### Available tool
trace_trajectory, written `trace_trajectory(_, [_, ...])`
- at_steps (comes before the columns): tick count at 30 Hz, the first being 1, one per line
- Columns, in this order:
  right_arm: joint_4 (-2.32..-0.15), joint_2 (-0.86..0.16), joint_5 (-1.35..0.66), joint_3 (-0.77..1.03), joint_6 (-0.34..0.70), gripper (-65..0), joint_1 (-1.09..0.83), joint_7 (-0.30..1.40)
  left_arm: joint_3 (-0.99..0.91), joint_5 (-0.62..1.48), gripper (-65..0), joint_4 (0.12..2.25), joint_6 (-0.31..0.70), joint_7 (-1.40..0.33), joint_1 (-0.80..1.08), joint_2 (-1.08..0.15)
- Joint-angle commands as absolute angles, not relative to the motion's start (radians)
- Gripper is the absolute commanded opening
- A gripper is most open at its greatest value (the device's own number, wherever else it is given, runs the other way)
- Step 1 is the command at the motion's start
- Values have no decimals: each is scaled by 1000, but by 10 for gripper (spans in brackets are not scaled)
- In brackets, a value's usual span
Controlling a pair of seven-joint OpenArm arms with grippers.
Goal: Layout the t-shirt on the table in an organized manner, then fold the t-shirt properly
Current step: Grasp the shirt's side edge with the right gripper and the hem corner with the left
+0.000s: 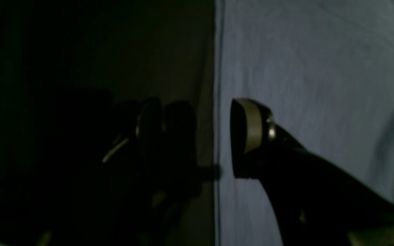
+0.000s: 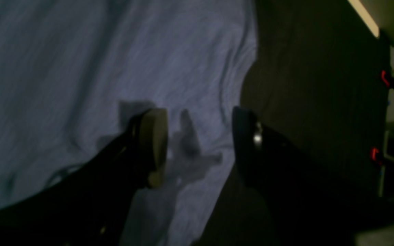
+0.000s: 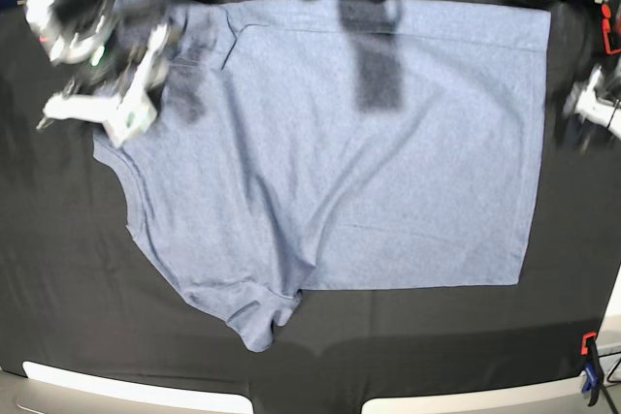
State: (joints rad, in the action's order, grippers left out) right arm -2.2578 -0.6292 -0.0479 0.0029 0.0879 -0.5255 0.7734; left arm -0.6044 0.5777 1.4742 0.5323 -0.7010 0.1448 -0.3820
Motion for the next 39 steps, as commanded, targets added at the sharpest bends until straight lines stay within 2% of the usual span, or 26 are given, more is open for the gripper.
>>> trace_trajectory(1, [-2251,-624,-52,31,83,-336,-498,744,-585,577,-358,1451,539,-667,90,-403])
trace_trajectory(10, [-2018,-553,-189,87,139,-335,-357,719,-299,336,-358,992,538,-407,-303,-469])
trace_trajectory(16, [-2004,-540,-191,87,140,-335,-352,722,-217,308,-358,640,531,-257,-558,-480])
trace_trajectory(20, [-2004,-527,-191,87,141,-336,-352,727,-149,216,-358,418,530,-114,-690,-477])
trace_trajectory(23, [-2004,-509,-191,87,142,-336,-352,733,-89,179,-359,292,459,-10,-751,-470])
trace_trajectory(25, [-2004,-507,-191,87,145,-336,-352,738,-54,179,-360,234,406,41,-769,-462])
trace_trajectory(29, [-2004,-507,-191,87,147,-336,-352,742,-18,153,-360,184,403,130,-764,-446])
trace_trajectory(34, [-2004,-507,-189,87,147,-336,-352,744,-18,139,-361,177,395,128,-765,-410])
trace_trajectory(37, [-2004,-507,-186,87,147,-336,-352,763,-18,139,-401,175,313,101,-762,-387])
trace_trajectory(39, [-2004,-507,-187,87,148,-336,-352,780,-18,139,-405,175,294,98,-761,-379])
